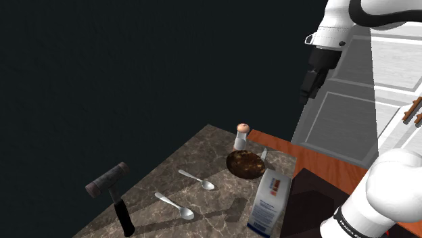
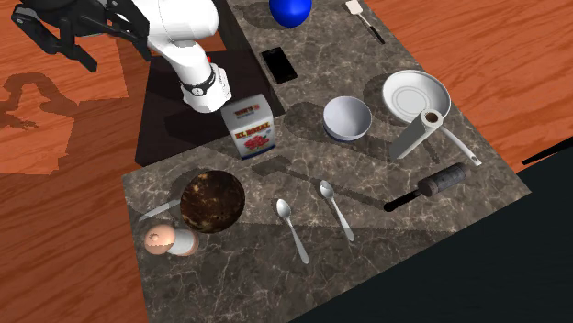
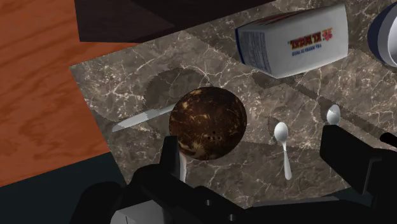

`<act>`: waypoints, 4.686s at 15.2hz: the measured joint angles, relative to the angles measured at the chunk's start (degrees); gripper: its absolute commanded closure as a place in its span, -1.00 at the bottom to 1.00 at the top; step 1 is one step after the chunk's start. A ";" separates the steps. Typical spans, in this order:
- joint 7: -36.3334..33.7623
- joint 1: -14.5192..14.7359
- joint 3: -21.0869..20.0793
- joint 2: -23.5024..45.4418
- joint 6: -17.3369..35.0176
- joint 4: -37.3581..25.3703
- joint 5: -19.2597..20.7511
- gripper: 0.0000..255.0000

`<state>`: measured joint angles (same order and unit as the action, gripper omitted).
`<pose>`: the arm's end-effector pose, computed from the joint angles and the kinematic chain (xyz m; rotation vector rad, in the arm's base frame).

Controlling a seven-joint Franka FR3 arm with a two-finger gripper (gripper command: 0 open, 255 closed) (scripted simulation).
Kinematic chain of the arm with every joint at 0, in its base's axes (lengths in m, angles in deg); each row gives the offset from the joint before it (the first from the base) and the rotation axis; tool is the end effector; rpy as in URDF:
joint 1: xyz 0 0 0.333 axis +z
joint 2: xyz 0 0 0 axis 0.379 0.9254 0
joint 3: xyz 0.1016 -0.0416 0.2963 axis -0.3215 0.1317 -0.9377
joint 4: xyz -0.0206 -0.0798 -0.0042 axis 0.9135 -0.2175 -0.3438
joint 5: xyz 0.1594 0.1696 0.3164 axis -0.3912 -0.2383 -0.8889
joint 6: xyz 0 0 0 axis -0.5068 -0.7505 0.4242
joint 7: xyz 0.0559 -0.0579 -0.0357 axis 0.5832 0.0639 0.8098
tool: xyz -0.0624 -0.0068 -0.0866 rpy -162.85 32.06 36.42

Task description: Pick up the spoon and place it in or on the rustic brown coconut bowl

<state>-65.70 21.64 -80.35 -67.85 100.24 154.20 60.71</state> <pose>0.2854 -0.0067 0.6172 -3.0730 -0.1220 -0.0027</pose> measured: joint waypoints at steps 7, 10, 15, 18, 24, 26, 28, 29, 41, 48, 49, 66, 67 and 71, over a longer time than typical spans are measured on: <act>-2.35 1.85 -3.59 5.16 7.11 2.81 -2.84 -1.00; -3.50 2.92 -5.62 9.07 11.74 3.96 -4.30 -1.00; -5.68 4.75 -9.27 16.75 19.36 4.48 -6.50 -1.00; -6.99 5.67 -11.32 22.08 22.83 2.94 -7.32 -1.00; -9.71 7.40 -15.20 32.92 30.23 0.14 -7.92 -1.00; -10.84 7.97 -16.49 37.52 33.07 -1.35 -7.63 -1.00; -12.00 8.62 -17.60 41.31 35.21 -2.78 -7.26 -1.00; -12.60 8.93 -18.08 43.30 35.95 -3.91 -6.91 -1.00; -20.22 15.15 -20.64 69.68 42.18 -22.01 0.17 -1.00; -23.07 20.60 -20.02 84.72 41.86 -36.20 3.65 -1.00; -23.13 20.90 -19.98 85.58 42.03 -36.82 3.81 -1.00; -23.63 22.08 -19.21 89.79 45.71 -37.46 4.73 1.00; -23.63 22.09 -19.22 89.81 45.72 -37.48 4.73 1.00; -23.59 22.09 -19.28 89.74 45.81 -37.35 4.70 1.00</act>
<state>-89.30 43.73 -99.63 21.89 146.05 116.85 65.41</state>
